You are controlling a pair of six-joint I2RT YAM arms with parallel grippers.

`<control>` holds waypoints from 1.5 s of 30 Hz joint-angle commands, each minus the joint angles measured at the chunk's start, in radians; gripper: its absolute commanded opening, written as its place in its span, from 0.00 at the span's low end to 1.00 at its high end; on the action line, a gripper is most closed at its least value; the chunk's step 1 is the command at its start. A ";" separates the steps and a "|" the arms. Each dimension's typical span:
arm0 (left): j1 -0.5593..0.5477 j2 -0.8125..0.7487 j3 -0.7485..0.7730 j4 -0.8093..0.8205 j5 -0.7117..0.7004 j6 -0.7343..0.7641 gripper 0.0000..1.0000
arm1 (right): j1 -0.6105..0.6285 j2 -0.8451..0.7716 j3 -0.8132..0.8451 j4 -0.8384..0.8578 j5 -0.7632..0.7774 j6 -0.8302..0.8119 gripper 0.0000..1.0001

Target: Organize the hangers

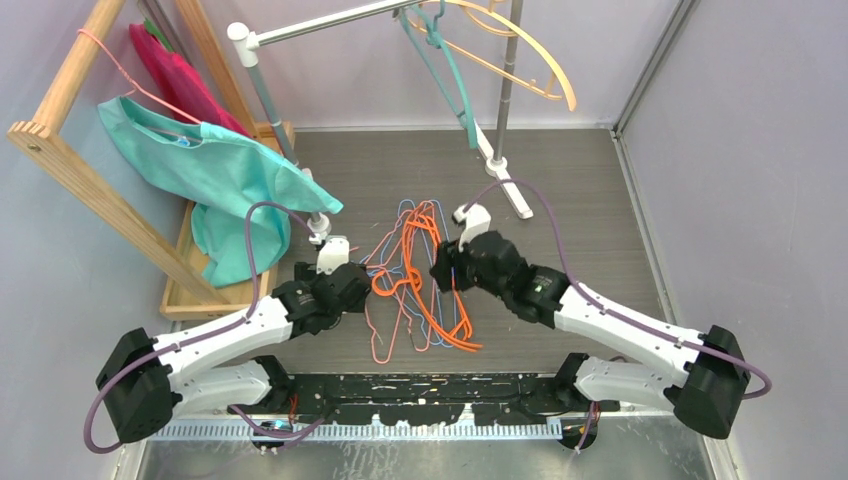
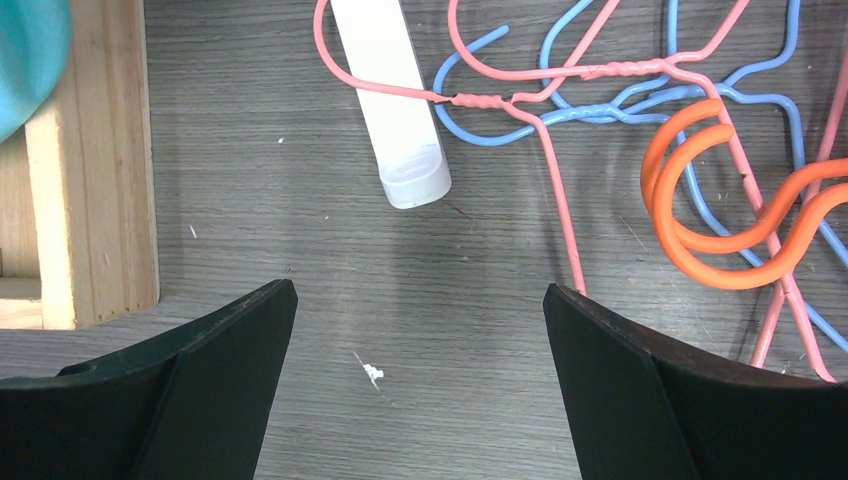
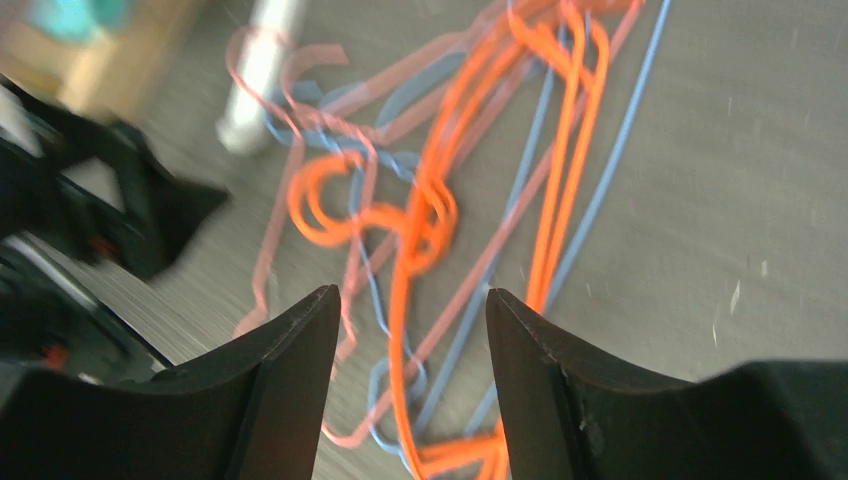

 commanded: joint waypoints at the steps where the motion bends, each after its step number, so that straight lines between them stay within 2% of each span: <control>1: -0.004 0.018 0.043 0.039 -0.010 -0.021 0.98 | 0.065 -0.034 -0.081 -0.014 0.077 0.007 0.59; 7: -0.003 0.031 0.051 0.025 -0.007 -0.034 0.98 | 0.142 0.110 -0.101 -0.001 0.006 -0.012 0.54; 17: -0.004 0.022 0.035 0.022 -0.013 -0.038 0.98 | 0.169 0.212 -0.169 0.087 -0.105 0.020 0.46; 27: -0.004 0.026 0.022 0.028 -0.012 -0.041 0.98 | 0.174 0.265 -0.192 0.104 -0.098 0.041 0.41; 32: -0.004 0.017 0.019 0.024 -0.014 -0.041 0.98 | 0.173 0.236 -0.185 0.083 -0.038 0.062 0.31; 39: -0.003 0.010 0.019 0.016 -0.013 -0.044 0.98 | 0.174 0.168 -0.181 0.061 -0.001 0.081 0.02; 45: -0.004 -0.012 0.009 0.013 -0.012 -0.049 0.98 | 0.174 0.052 -0.140 0.028 0.086 0.081 0.01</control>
